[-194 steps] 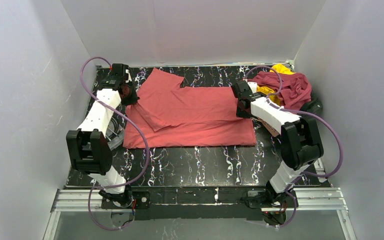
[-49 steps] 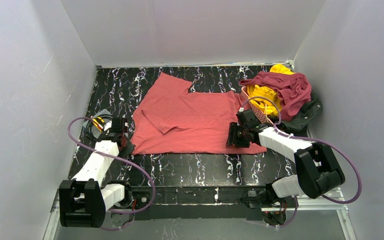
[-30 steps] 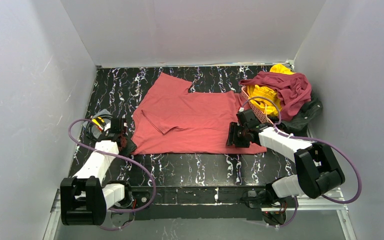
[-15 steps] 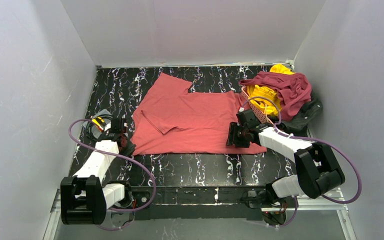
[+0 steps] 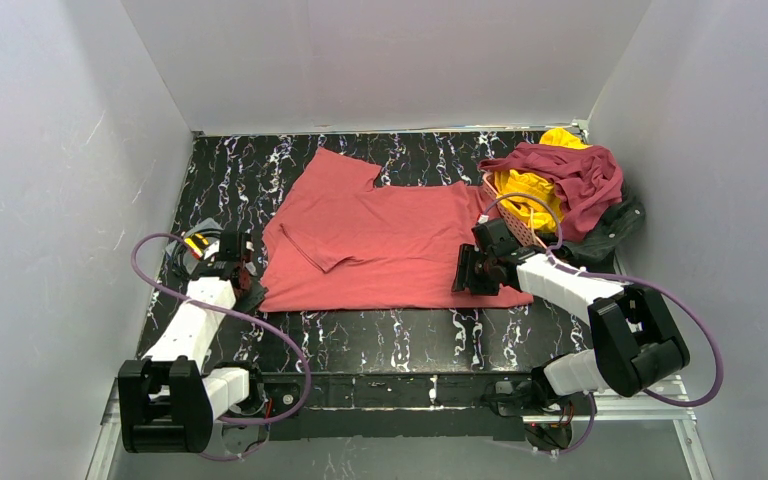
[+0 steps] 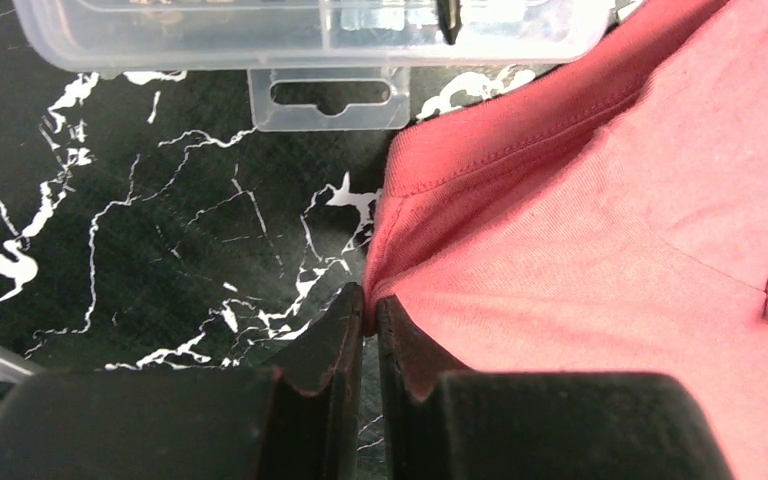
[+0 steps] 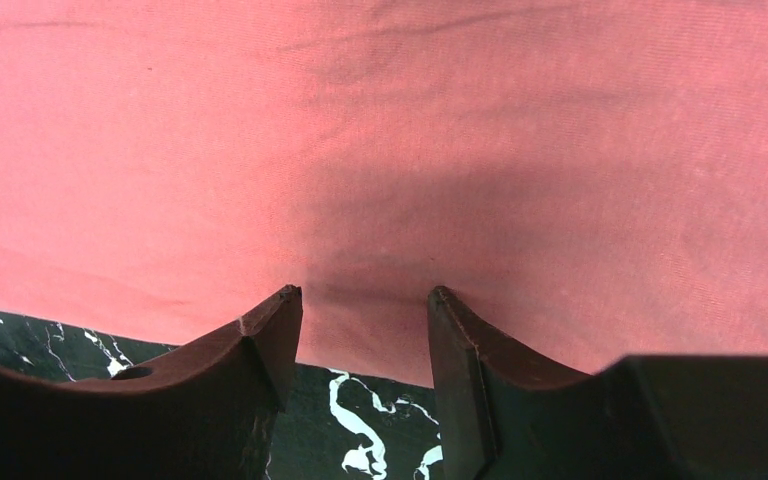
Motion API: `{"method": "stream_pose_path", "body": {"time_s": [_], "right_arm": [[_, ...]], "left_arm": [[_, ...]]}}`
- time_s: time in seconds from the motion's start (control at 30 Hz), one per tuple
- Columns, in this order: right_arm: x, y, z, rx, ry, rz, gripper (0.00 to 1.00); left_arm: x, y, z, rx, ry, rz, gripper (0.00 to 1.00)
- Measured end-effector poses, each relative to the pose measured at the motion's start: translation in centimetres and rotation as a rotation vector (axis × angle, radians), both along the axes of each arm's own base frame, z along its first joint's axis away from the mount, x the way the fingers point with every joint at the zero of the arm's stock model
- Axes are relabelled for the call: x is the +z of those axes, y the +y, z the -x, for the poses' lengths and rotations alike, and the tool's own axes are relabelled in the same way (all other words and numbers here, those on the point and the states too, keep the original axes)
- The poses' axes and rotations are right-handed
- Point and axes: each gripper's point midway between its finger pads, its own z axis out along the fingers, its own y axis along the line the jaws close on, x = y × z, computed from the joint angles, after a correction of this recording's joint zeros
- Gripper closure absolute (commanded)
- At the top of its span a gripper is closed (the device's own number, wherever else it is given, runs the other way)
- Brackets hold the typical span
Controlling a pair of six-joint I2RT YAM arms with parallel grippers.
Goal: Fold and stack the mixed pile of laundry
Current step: Fold the T-shirt at the center of the board.
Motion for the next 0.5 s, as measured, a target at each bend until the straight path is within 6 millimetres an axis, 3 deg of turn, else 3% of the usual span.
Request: {"method": "stream_pose_path", "body": {"time_s": [0.23, 0.37, 0.5], "right_arm": [[0.2, 0.0, -0.2, 0.005, 0.003, 0.008, 0.35], [0.6, -0.7, 0.0, 0.020, 0.020, 0.051, 0.31], [2.5, -0.7, -0.5, 0.036, -0.014, 0.058, 0.29]], "left_arm": [[1.1, 0.8, 1.0, 0.030, 0.006, -0.038, 0.58], [3.4, 0.8, 0.3, 0.026, -0.065, -0.037, 0.51], [5.2, -0.8, -1.3, -0.024, -0.136, 0.034, 0.45]]}}
